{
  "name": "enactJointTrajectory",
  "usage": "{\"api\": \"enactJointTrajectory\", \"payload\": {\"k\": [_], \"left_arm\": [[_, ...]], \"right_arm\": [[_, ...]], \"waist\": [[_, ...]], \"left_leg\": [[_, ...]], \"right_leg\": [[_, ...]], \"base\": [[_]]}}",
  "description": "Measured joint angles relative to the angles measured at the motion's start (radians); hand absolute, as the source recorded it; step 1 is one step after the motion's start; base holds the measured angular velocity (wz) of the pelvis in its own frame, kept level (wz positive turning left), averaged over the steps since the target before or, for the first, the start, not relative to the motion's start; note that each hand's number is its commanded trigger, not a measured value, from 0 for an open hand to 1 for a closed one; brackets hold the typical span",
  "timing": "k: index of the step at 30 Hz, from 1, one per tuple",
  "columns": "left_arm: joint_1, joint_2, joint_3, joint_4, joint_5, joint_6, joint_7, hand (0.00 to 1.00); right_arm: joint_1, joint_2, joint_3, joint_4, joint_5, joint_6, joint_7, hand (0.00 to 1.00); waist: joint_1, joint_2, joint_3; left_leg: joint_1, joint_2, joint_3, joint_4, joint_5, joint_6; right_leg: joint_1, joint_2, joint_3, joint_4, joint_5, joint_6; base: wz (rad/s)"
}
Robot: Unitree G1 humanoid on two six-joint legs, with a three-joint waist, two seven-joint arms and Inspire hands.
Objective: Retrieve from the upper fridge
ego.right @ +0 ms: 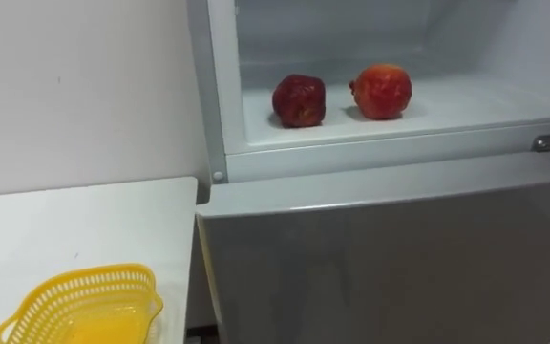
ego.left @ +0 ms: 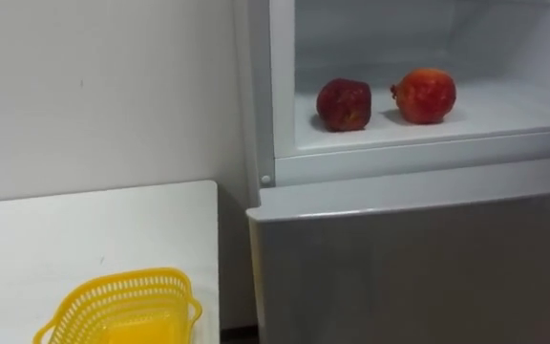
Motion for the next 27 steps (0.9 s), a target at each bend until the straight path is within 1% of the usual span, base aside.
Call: {"api": "enactJointTrajectory", "payload": {"k": [3,4,6,7,8,9,10,12,14,15,16,17,18,19,20,21,22,23,26,27], "left_arm": [[-0.012,0.0,0.0,-0.007,0.016,-0.003,-0.004,0.0],[-0.013,0.0,-0.002,-0.01,0.021,-0.003,-0.003,0.0],[-0.013,0.0,-0.012,-0.026,0.042,-0.007,-0.001,0.0],[-0.012,0.0,-0.012,-0.028,0.051,-0.008,-0.001,0.0],[-0.012,-0.001,-0.019,-0.031,0.055,-0.008,0.001,0.0],[-0.012,-0.001,-0.029,-0.031,0.06,-0.009,0.003,0.0],[-0.013,-0.001,-0.032,-0.03,0.067,-0.009,0.003,0.0],[-0.021,-0.005,-0.036,-0.031,0.087,-0.015,0.003,0.0],[-0.025,-0.004,-0.042,-0.031,0.096,-0.015,0.004,0.0],[-0.025,-0.004,-0.052,-0.039,0.097,-0.016,0.003,0.0],[-0.025,-0.005,-0.053,-0.041,0.096,-0.023,0.003,0.0],[-0.024,-0.005,-0.053,-0.041,0.096,-0.033,0.002,0.0],[-0.024,-0.005,-0.053,-0.041,0.096,-0.04,0.001,0.0],[-0.024,-0.005,-0.053,-0.04,0.096,-0.045,0.001,0.0],[-0.022,-0.005,-0.054,-0.04,0.095,-0.053,-0.001,0.0],[-0.024,-0.003,-0.063,-0.04,0.095,-0.061,-0.004,0.0],[-0.024,-0.001,-0.067,-0.04,0.095,-0.064,-0.005,0.0],[-0.024,-0.001,-0.068,-0.038,0.095,-0.069,-0.012,0.0],[-0.024,-0.001,-0.069,-0.037,0.095,-0.081,-0.018,0.0],[-0.025,-0.002,-0.074,-0.034,0.094,-0.091,-0.018,0.0]], "right_arm": [[0.051,-0.008,0.001,-0.156,0.027,-0.003,-0.008,0.0],[0.055,-0.008,0.0,-0.173,0.035,-0.004,-0.01,0.0],[0.058,0.002,-0.001,-0.239,0.108,-0.044,-0.015,0.0],[0.059,0.008,0.0,-0.258,0.121,-0.054,-0.014,0.0],[0.06,0.02,0.002,-0.289,0.149,-0.076,-0.013,0.0],[0.061,0.03,0.005,-0.315,0.166,-0.089,-0.004,0.0],[0.067,0.034,0.006,-0.338,0.17,-0.088,0.001,0.0],[0.112,0.05,0.012,-0.487,0.17,-0.091,0.012,0.0],[0.122,0.057,0.025,-0.565,0.175,-0.095,0.024,0.0],[0.142,0.054,0.035,-0.65,0.18,-0.093,0.033,0.0],[0.152,0.054,0.037,-0.699,0.181,-0.094,0.039,0.0],[0.163,0.055,0.039,-0.776,0.186,-0.102,0.045,0.0],[0.168,0.055,0.039,-0.842,0.189,-0.105,0.047,0.0],[0.167,0.055,0.039,-0.869,0.191,-0.109,0.046,0.0],[0.168,0.054,0.039,-0.926,0.188,-0.111,0.044,0.0],[0.168,0.053,0.041,-0.984,0.176,-0.114,0.04,0.0],[0.169,0.054,0.043,-1.011,0.174,-0.115,0.04,0.0],[0.167,0.054,0.043,-1.054,0.174,-0.125,0.038,0.0],[0.167,0.052,0.042,-1.142,0.166,-0.148,0.02,0.0],[0.166,0.052,0.042,-1.177,0.165,-0.151,0.009,0.0]], "waist": [[0.0,0.004,-0.0013],[-0.001,0.004,-0.0016],[-0.014,0.0,-0.0017],[-0.018,0.004,-0.0045],[-0.03,0.005,-0.0068],[-0.035,0.003,-0.0081],[-0.037,0.007,-0.0108],[-0.041,0.012,-0.0122],[-0.053,0.01,-0.0103],[-0.054,0.012,-0.011],[-0.054,0.014,-0.0094],[-0.059,0.013,-0.0072],[-0.067,0.013,-0.0072],[-0.072,0.012,-0.0064],[-0.076,0.012,-0.0084],[-0.078,0.013,-0.0071],[-0.079,0.015,-0.0073],[-0.078,0.013,-0.0064],[-0.078,0.018,-0.009],[-0.079,0.019,-0.0075]], "left_leg": [[0.0,0.003,0.014,-0.004,0.0,0.0],[0.0,0.004,0.016,-0.004,0.0,0.0],[0.0,0.005,0.024,-0.009,0.0,-0.001],[-0.001,0.005,0.024,-0.009,0.0,-0.001],[-0.001,0.005,0.024,-0.009,0.0,-0.001],[-0.001,0.004,0.024,-0.009,0.0,-0.001],[-0.001,0.004,0.025,-0.008,0.0,-0.001],[0.0,0.004,0.032,-0.006,0.0,-0.001],[0.003,0.006,0.041,-0.002,0.0,-0.001],[0.002,0.007,0.049,-0.002,0.0,-0.001],[0.002,0.008,0.055,-0.002,0.0,-0.001],[0.001,0.011,0.062,-0.003,0.0,-0.001],[0.002,0.014,0.062,-0.003,0.0,-0.001],[0.001,0.015,0.063,-0.005,0.0,0.0],[0.002,0.015,0.064,-0.011,0.0,0.0],[0.001,0.016,0.069,-0.012,0.0,0.0],[0.001,0.017,0.071,-0.012,0.0,0.0],[0.001,0.018,0.072,-0.013,0.0,0.0],[0.002,0.017,0.083,-0.013,0.0,0.0],[0.003,0.017,0.086,-0.013,0.0,-0.001]], "right_leg": [[-0.006,0.002,0.01,0.0,0.002,-0.001],[-0.007,0.002,0.011,0.0,0.002,-0.001],[-0.013,0.004,0.014,0.0,0.005,-0.001],[-0.014,0.004,0.014,0.0,0.005,-0.001],[-0.014,0.004,0.014,0.0,0.006,-0.001],[-0.014,0.003,0.015,0.0,0.006,0.0],[-0.015,0.003,0.016,0.0,0.006,0.0],[-0.022,0.003,0.03,0.0,0.007,0.0],[-0.026,0.003,0.034,0.0,0.007,0.0],[-0.035,0.004,0.043,0.005,0.007,0.0],[-0.038,0.005,0.047,0.01,0.007,0.0],[-0.04,0.005,0.052,0.016,0.007,-0.001],[-0.04,0.005,0.053,0.017,0.007,-0.001],[-0.042,0.005,0.054,0.018,0.007,-0.001],[-0.053,0.006,0.057,0.02,0.008,-0.001],[-0.058,0.007,0.061,0.022,0.011,-0.002],[-0.058,0.008,0.065,0.022,0.012,-0.002],[-0.056,0.012,0.075,0.022,0.015,-0.003],[-0.056,0.017,0.083,0.019,0.021,-0.005],[-0.056,0.018,0.085,0.018,0.022,-0.006]], "base": [[-0.12],[-0.1],[-0.09],[-0.04],[0.0],[0.0],[-0.03],[-0.1],[-0.13],[-0.18],[-0.22],[-0.14],[-0.09],[-0.04],[-0.08],[-0.11],[-0.16],[-0.17],[-0.14],[-0.09]]}}
